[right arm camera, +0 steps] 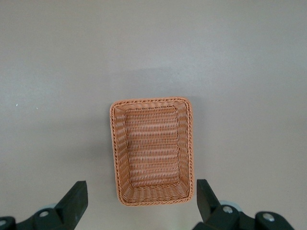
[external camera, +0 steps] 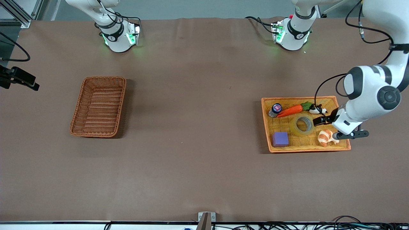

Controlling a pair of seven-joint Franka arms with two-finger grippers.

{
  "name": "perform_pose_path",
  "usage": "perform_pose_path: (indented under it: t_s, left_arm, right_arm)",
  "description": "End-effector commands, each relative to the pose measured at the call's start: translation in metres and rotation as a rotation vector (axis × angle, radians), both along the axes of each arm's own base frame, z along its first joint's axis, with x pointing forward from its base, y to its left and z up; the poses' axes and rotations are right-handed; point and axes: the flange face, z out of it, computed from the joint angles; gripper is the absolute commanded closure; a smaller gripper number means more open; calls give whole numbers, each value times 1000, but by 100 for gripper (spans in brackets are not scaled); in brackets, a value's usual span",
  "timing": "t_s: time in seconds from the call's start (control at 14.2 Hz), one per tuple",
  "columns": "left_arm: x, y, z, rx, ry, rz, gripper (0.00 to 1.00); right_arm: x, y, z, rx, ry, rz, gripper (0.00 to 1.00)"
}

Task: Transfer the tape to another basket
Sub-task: 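Lower the left gripper over the yellow tape roll in the tray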

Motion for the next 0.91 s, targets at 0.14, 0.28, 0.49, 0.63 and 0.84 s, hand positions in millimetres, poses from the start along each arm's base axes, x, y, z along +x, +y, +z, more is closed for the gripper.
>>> perform_pose_path:
  t_s: [0.14, 0.28, 0.49, 0.63, 0.84]
  left_arm:
    - [-13, -1, -44, 7, -5, 1, 4]
    - [-20, -1, -62, 4, -17, 0, 5]
    - [-21, -2, -84, -1, -39, 0, 16]
    - [-22, -2, -91, -2, -45, 0, 52]
    - [-26, -1, -92, -1, -34, -6, 90]
  right_arm:
    - [-4, -1, 2, 24, -4, -5, 0]
    - [-4, -1, 2, 24, -4, -7, 0]
    - [-4, -1, 1, 24, -3, -8, 0]
    - [-4, -1, 2, 24, -4, -7, 0]
    - [-4, -1, 2, 24, -3, -7, 0]
